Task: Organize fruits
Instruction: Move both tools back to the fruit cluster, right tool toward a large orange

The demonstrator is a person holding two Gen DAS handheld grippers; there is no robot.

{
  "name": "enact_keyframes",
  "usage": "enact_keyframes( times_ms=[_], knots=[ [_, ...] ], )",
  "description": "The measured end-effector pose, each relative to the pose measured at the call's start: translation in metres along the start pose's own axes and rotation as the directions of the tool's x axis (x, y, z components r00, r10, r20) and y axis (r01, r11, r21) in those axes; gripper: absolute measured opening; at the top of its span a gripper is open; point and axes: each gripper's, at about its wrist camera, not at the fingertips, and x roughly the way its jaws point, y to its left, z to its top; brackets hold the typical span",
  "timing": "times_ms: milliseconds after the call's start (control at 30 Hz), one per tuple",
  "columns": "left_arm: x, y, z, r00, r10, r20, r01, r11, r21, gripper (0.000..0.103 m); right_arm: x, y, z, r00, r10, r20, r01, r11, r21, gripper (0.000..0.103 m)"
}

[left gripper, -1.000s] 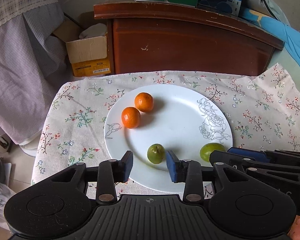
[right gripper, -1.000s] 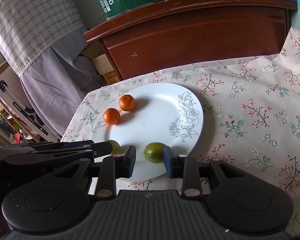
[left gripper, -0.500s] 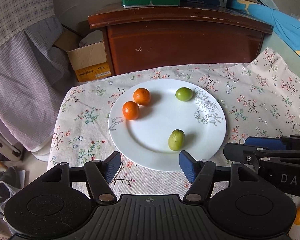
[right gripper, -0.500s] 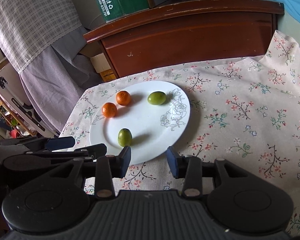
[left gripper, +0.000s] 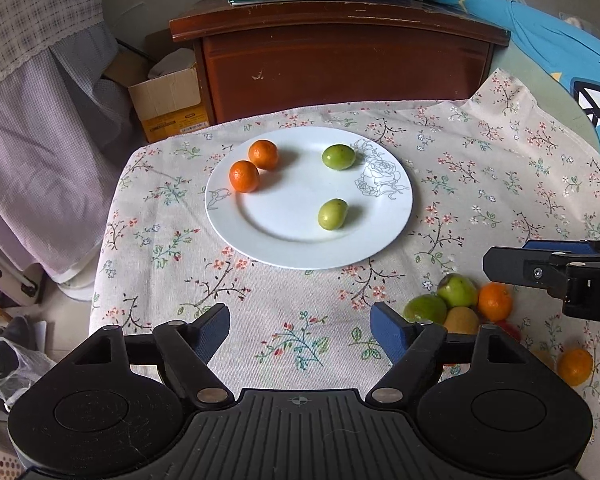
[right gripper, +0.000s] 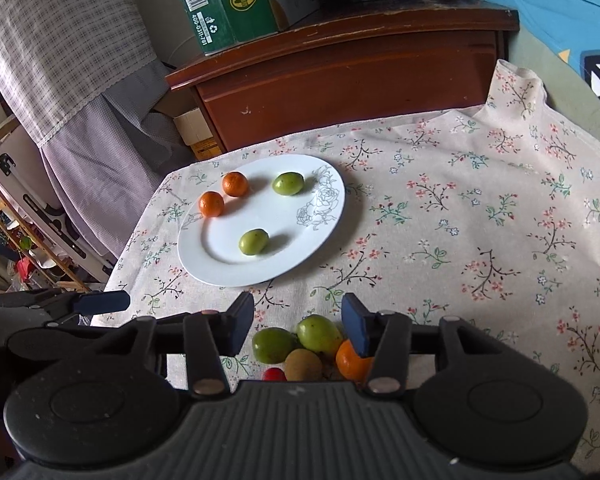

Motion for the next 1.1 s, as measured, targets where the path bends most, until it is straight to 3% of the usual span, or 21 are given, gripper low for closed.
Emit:
enact_keyframes(
  times_ms=[333,700,1100],
  knots=[
    [-0.016,-0.021,-0.026,0.996,-0.093,0.008,0.092,0.995,0.033,0.079,-0.040,-0.033,-0.032,0.998,-0.066,-0.014,0.066,0.996,0.064,0.050],
    [-0.021,-0.065,-0.054,0.971,-0.238,-0.013,0.237,0.960,0.150,0.078,-0.047,-0.050,-0.076,0.988,-0.104,-0.111,0.114,0.990,0.086,0.050],
    [-0.011,-0.090,-0.063,0.956,-0.294,-0.010,0.289,0.930,0.226,0.074,-0.036,-0.056,-0.077,0.980,-0.147,-0.137,0.160,0.983,0.090,0.049]
  ],
)
